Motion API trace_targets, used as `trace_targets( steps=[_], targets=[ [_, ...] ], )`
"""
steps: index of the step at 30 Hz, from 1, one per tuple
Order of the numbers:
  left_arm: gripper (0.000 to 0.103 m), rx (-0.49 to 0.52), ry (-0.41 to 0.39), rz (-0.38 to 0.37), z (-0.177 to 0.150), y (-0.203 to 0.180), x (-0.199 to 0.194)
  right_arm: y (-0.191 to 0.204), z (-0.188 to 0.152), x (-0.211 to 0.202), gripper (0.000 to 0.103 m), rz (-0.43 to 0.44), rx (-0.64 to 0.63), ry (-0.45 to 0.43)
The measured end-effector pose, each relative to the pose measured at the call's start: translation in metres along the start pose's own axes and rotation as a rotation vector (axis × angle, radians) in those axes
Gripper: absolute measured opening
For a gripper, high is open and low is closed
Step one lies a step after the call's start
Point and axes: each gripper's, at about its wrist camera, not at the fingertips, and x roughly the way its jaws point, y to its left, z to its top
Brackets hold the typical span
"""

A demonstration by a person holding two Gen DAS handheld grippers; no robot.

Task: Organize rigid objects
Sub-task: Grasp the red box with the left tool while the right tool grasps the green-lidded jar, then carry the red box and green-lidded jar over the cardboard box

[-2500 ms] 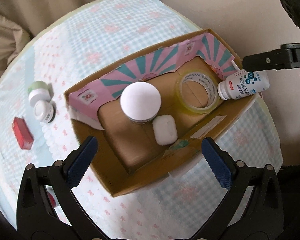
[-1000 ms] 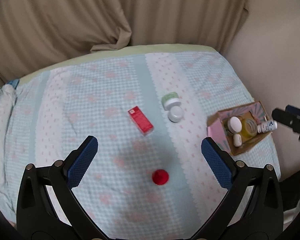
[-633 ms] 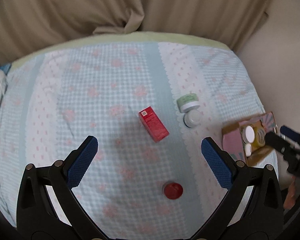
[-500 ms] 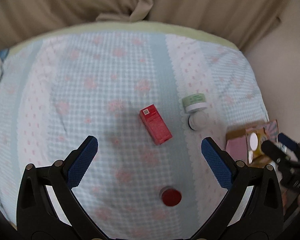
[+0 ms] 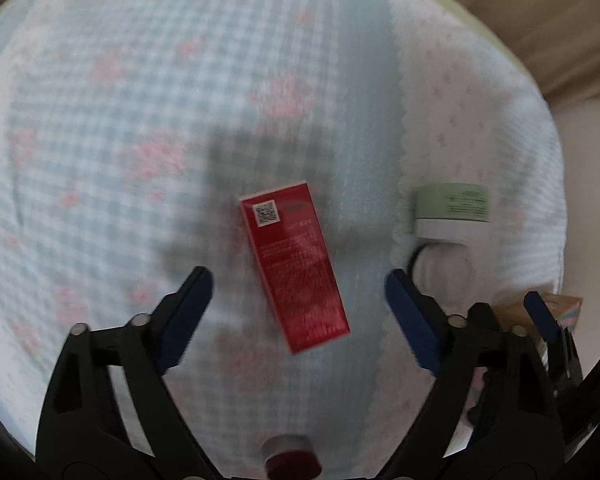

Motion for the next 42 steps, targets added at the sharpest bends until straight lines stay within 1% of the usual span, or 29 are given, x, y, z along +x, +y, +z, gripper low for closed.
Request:
trace_targets(
  steps=[1,3,5,6,7,8,9,10,12,14,15,17,22,24,32,37,42],
  targets=[
    [0.083,-0.005,0.004,0.011,0.000,0.000,0.009,-0.001,-0.001,0.007,0.100,-0.001,0.000,-0.002],
    [0.081,-0.017,-0.002,0.024,-0.001,0.000,0.021,-0.001,-0.004,0.021,0.100,0.001,-0.006,-0.011],
    [0.077,-0.022,-0.009,0.034,-0.001,-0.001,0.028,0.001,-0.007,0.033,0.099,-0.002,-0.022,-0.013],
    [0.073,-0.026,-0.011,0.041,-0.001,-0.001,0.034,0.002,-0.007,0.038,0.099,-0.004,-0.031,-0.015],
    [0.071,-0.028,-0.010,0.043,-0.001,-0.002,0.037,0.004,-0.008,0.044,0.095,0.004,-0.041,-0.013],
    [0.068,-0.031,-0.009,0.045,-0.001,-0.002,0.040,0.005,-0.008,0.048,0.086,0.010,-0.047,-0.008],
    [0.058,-0.031,-0.008,0.046,-0.002,-0.003,0.044,0.006,-0.009,0.053,0.083,0.014,-0.054,0.001],
    [0.051,-0.023,-0.003,0.048,-0.003,-0.005,0.048,0.008,-0.009,0.058,0.081,0.016,-0.063,0.012],
    [0.050,-0.012,-0.006,0.059,-0.006,-0.008,0.053,0.010,-0.009,0.064,0.075,0.023,-0.073,0.020],
    [0.049,-0.011,-0.013,0.061,-0.008,-0.010,0.054,0.013,-0.009,0.069,0.066,0.029,-0.085,0.030],
    [0.049,-0.010,-0.017,0.060,-0.010,-0.011,0.054,0.014,-0.009,0.070,0.064,0.029,-0.089,0.031],
    [0.048,-0.008,-0.019,0.057,-0.012,-0.011,0.054,0.016,-0.008,0.073,0.053,0.039,-0.095,0.041],
    [0.045,-0.002,-0.022,0.050,-0.018,-0.006,0.047,0.017,-0.005,0.074,0.053,0.039,-0.108,0.046],
    [0.043,-0.006,-0.027,0.042,-0.019,0.001,0.036,0.017,-0.006,0.073,0.052,0.031,-0.114,0.046],
    [0.040,-0.002,-0.046,0.018,-0.028,0.014,0.009,0.019,-0.011,0.056,0.052,0.026,-0.123,0.021],
    [0.039,0.014,-0.067,0.000,-0.042,0.027,-0.019,0.021,-0.011,0.034,0.052,0.032,-0.120,-0.004],
    [0.039,0.033,-0.106,-0.037,-0.061,0.026,-0.056,0.021,-0.013,0.005,0.052,0.035,-0.114,-0.034]
  ],
)
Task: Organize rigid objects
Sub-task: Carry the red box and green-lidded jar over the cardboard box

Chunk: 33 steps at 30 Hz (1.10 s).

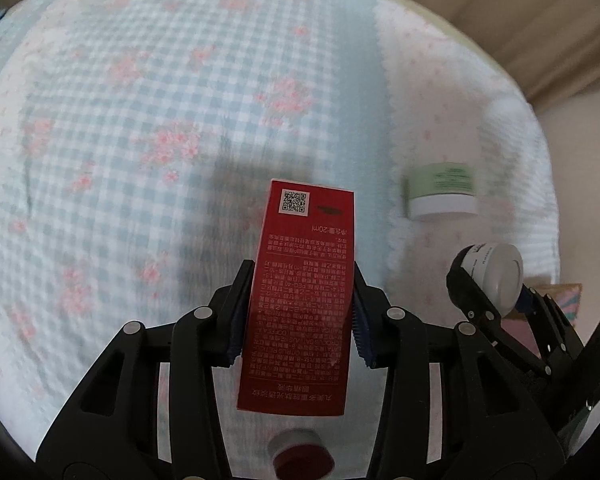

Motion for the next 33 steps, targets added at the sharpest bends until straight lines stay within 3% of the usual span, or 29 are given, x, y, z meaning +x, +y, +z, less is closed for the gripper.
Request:
trace_targets(
  steps=[11,18,27,33],
  targets=[
    [0.039,0.108,-0.102,-0.059,-0.022,-0.030,-0.118,-0.006,-0.003,-0.130,0.052,-0.009,0.093,-0.073],
    [0.039,0.196,-0.134,-0.106,-0.054,-0.065,-0.177,-0.016,-0.023,-0.216,0.053,0.003,0.203,-0.084],
    [0.039,0.293,-0.138,-0.163,-0.099,-0.135,-0.209,-0.051,-0.082,-0.284,0.053,-0.013,0.276,-0.076],
    [0.039,0.304,-0.148,-0.172,-0.126,-0.198,-0.205,-0.117,-0.111,-0.306,0.052,-0.038,0.279,-0.072]
  ],
)
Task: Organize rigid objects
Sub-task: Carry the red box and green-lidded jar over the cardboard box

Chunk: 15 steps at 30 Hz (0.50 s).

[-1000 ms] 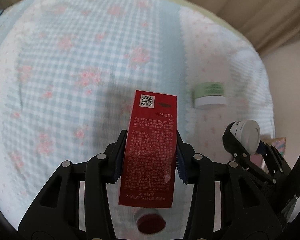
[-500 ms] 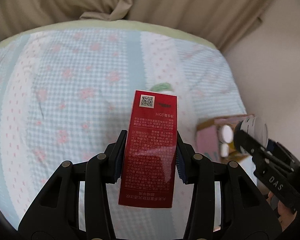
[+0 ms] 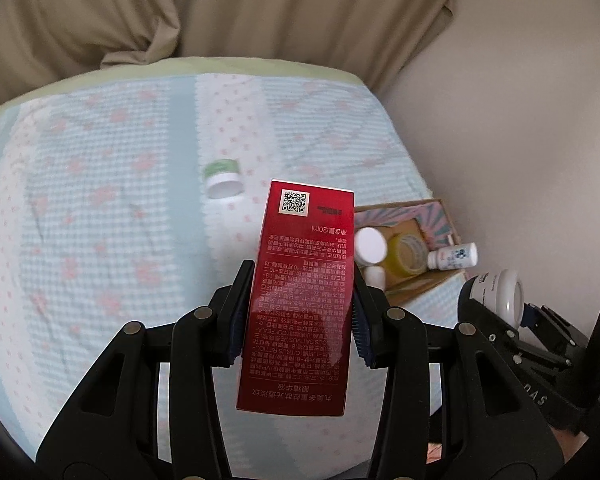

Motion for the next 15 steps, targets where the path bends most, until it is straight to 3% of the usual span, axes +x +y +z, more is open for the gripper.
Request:
trace_targets(
  steps=[8,15],
  targets=[
    [0.039,-0.026,0.029,-0.008,-0.010,-0.076,0.050,-0.101,0.026,-0.007,0.053,-0.005,-0.014,-0.008],
    [0.039,-0.066,0.053,0.009,-0.009,-0.123,0.109,-0.153,0.049,0.025,0.053,0.025,-0.045,0.031]
  ],
)
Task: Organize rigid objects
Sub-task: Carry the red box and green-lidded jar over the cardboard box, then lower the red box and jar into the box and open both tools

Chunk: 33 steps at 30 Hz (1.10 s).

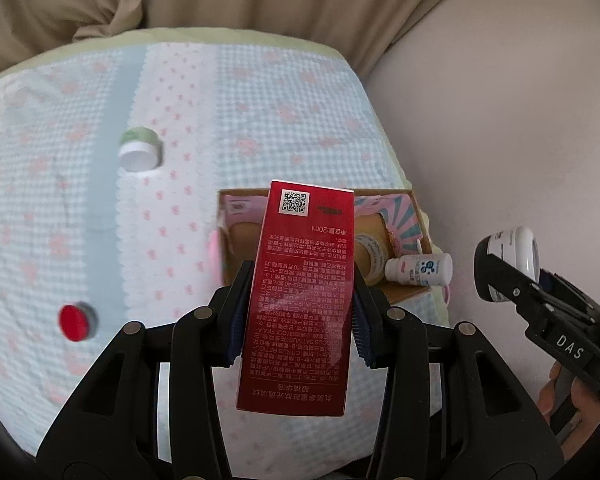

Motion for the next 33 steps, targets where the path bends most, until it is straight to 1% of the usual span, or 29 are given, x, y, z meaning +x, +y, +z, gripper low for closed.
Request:
trace_targets(
  steps=[5,11,17,21,23,26,29,30,31,32,33],
  targets=[
    [0.040,-0.042,0.028,0.036,0.004,-0.004,0.044,-0.020,0.012,0.036,0.053,0.028,-0.016,0.051],
    [0.039,-0.097,0.058,0.098,0.007,0.009,0.090,-0.026,0.022,0.098,0.053,0.076,-0.045,0.138],
    [0.040,-0.164,0.101,0.141,0.008,0.027,0.136,-0.028,0.025,0.160,0.053,0.093,-0.046,0.231],
    [0.040,-0.191,0.133,0.176,0.003,0.035,0.154,-0.032,0.026,0.190,0.053,0.110,-0.034,0.287],
    [0.040,-0.184,0.146,0.187,0.000,0.037,0.161,-0.034,0.024,0.203,0.053,0.120,-0.032,0.316],
    [0.040,-0.169,0.162,0.199,-0.001,0.035,0.167,-0.039,0.024,0.217,0.053,0.111,-0.031,0.342],
    [0.041,-0.163,0.190,0.221,-0.002,0.034,0.171,-0.044,0.028,0.226,0.053,0.121,0.000,0.363],
    [0.046,-0.155,0.200,0.220,-0.003,0.032,0.170,-0.044,0.029,0.230,0.053,0.129,0.015,0.371],
    [0.071,-0.140,0.202,0.202,-0.003,0.031,0.167,-0.046,0.030,0.233,0.053,0.142,0.032,0.382],
    [0.095,-0.124,0.200,0.195,-0.003,0.029,0.163,-0.048,0.032,0.237,0.068,0.162,0.055,0.397],
    [0.103,-0.104,0.190,0.155,-0.005,0.026,0.157,-0.048,0.032,0.237,0.088,0.172,0.066,0.405]
  ],
)
